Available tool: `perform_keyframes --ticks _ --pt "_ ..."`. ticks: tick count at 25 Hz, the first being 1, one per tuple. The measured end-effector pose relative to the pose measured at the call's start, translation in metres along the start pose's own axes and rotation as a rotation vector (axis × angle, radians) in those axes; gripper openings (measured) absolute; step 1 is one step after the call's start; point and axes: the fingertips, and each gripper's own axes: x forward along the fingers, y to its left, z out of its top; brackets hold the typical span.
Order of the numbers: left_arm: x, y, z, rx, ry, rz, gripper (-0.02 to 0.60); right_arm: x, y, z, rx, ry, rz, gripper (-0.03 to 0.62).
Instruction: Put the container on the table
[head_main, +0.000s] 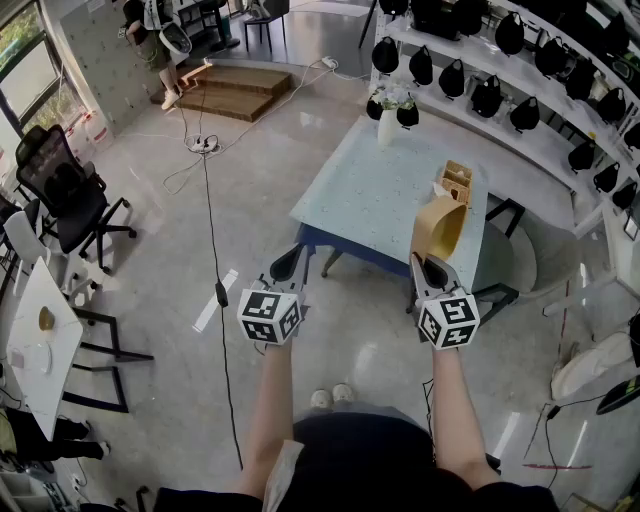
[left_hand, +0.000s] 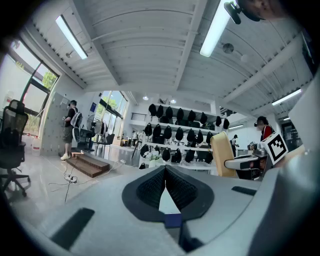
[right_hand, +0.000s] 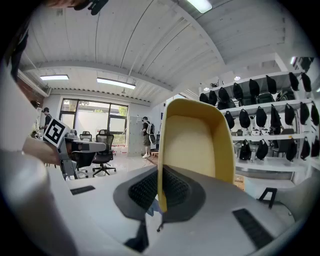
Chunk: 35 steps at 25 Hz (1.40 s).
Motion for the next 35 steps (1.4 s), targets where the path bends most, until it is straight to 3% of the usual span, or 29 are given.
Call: perform_keyframes --ticks 14,35 --pt "0.001 0.001 -0.005 -0.005 0.009 -0.012 0.009 0.000 -0.004 -0.001 0.036 -0.014 -0.019 0.002" --pt "-0.010 0.020 -0.010 -0.018 0.010 -0.063 0.009 -0.009 -0.001 -0.012 0.077 -0.010 -0.128 0.002"
